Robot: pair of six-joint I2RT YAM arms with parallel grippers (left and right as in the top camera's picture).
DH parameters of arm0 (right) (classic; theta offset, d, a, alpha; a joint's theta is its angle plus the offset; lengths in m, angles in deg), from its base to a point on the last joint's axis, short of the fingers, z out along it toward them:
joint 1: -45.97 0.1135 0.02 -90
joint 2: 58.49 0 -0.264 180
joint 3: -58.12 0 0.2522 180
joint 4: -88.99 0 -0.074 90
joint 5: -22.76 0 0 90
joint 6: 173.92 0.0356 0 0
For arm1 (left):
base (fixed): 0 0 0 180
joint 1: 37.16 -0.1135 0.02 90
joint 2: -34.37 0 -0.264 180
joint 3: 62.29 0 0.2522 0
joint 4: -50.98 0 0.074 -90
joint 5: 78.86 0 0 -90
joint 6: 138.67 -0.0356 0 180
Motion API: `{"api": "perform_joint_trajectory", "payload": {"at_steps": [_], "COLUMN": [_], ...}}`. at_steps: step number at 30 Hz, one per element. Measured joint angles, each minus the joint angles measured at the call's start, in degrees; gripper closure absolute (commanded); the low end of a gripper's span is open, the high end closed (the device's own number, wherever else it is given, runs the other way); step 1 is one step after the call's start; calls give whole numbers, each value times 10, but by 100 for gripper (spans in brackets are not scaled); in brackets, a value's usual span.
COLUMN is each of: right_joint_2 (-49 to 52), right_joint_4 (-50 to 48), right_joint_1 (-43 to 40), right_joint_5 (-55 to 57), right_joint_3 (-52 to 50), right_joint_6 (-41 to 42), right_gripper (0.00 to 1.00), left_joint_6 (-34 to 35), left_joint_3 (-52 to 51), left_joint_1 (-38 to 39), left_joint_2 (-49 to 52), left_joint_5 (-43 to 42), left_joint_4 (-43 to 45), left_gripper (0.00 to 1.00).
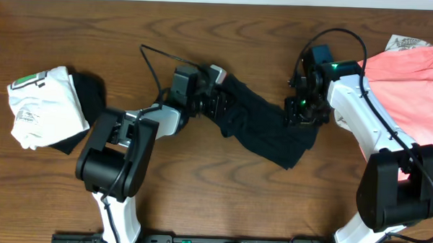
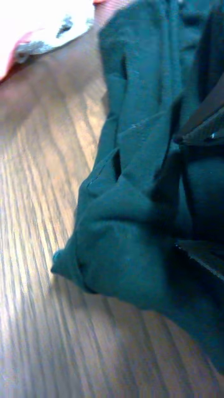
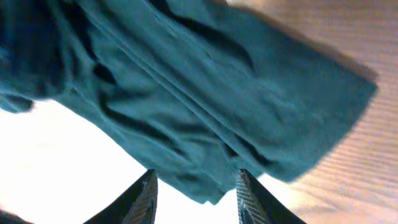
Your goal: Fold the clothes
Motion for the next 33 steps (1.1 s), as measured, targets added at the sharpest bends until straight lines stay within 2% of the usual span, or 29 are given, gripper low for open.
{"api": "perform_joint_trajectory", "payload": {"at_steps": [4, 12, 17, 19, 20, 23, 24, 28, 33], "right_joint_2": [0, 0, 0, 0, 0, 0, 0, 0, 2], "right_joint_4": [19, 23, -3, -19, -25, -41, -46, -76, -127], "right_joint_1": [0, 0, 0, 0, 0, 0, 0, 0, 0], "right_joint_5": [20, 39, 40, 37, 33, 13, 7, -18, -62], "right_joint_3": [0, 0, 0, 0, 0, 0, 0, 0, 0], "right_joint_6": [-3, -7, -6, -4, -3, -1, 0, 7, 21], "right_gripper": [53, 51, 50, 49, 49, 46, 46, 40, 37], "left_joint_6": [62, 183, 252, 263, 264, 245, 230, 175, 121], "left_joint_3": [7, 12, 13, 12, 9, -3, -8, -21, -21], "left_joint_1": [-24, -72, -79, -78, -79, -79, -80, -82, -82], "left_joint_2": [-11, -50, -75, -81, -84, -102, -113, -179, -303], "left_joint_5": [13, 103, 157, 169, 173, 189, 195, 214, 223], "left_joint_4": [-46, -164, -215, -216, -212, -202, -200, -201, -243], "left_gripper": [53, 54, 44, 36, 32, 13, 0, 2, 2]}}
